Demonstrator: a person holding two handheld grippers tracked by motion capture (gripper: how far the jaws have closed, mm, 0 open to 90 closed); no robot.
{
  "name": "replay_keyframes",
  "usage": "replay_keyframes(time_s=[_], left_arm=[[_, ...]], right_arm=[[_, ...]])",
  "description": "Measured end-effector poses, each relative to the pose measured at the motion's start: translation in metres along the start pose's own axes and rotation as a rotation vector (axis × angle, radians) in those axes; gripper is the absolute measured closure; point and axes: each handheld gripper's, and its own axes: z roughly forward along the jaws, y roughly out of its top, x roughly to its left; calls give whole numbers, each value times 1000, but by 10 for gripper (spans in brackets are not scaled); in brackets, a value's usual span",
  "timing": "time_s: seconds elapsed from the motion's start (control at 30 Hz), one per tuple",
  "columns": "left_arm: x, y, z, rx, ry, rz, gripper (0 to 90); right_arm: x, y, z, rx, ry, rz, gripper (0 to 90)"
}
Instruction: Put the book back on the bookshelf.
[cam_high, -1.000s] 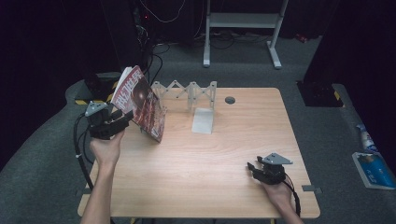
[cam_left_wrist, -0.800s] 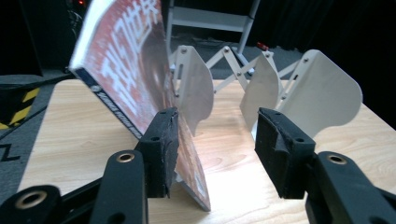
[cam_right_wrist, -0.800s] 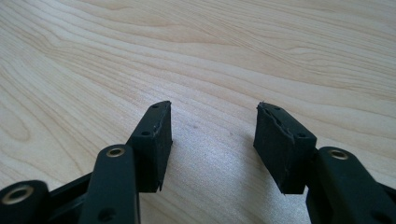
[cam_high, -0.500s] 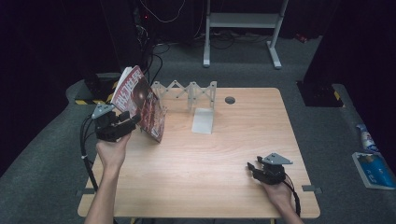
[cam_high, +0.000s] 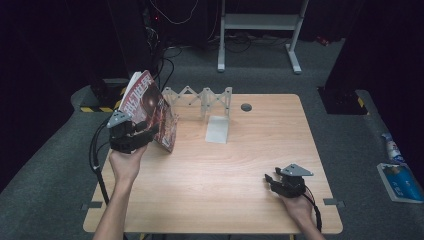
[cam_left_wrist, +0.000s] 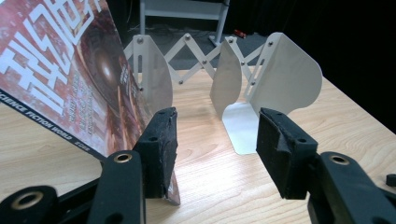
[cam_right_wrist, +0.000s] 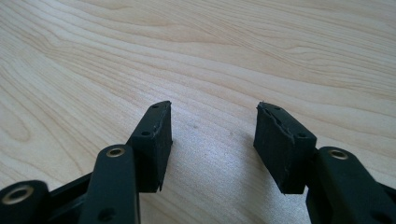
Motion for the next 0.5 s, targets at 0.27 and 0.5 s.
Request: replay_keyframes(time_s=[0.27,0.5], left_arm=[[-7,-3,3,-1,-28,3,478],[-12,-6,7,6,-55,6,475]], right_arm=[[0,0,0,1,-1,-1,464],[0,0,0,1,-1,0,464]])
